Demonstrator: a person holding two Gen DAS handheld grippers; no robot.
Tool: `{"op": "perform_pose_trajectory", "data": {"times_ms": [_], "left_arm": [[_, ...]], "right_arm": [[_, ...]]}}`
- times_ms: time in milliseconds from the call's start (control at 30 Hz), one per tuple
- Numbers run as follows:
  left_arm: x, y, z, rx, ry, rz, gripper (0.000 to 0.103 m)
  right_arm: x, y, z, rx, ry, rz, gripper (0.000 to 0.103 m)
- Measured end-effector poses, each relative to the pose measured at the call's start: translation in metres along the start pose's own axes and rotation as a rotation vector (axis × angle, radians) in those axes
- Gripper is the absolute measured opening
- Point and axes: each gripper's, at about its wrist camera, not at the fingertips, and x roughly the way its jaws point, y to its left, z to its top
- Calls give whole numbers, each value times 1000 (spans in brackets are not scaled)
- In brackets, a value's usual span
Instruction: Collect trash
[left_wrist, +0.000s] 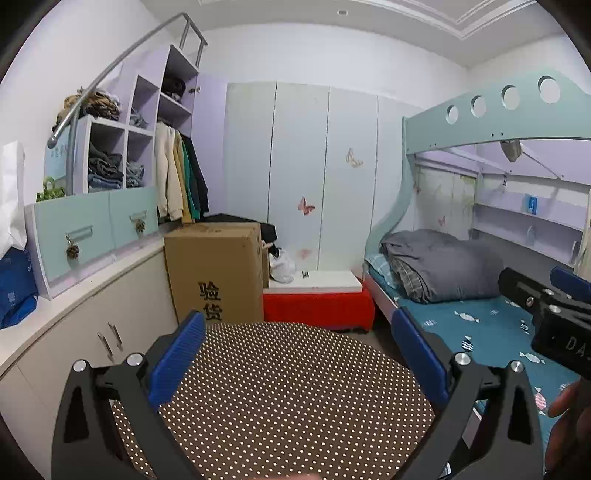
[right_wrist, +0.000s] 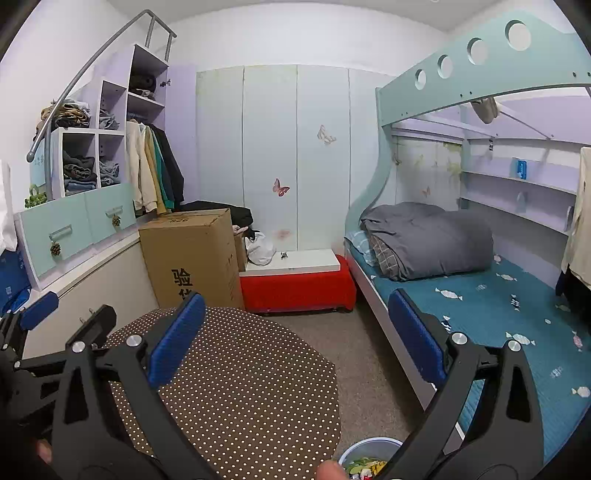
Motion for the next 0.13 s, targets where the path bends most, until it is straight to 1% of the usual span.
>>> {"op": "perform_pose_trajectory", "data": {"times_ms": [133], "left_arm": [[4, -3, -2, 10, 11, 6, 98]], "right_arm": [[2, 1, -1, -2, 3, -5, 97]]}}
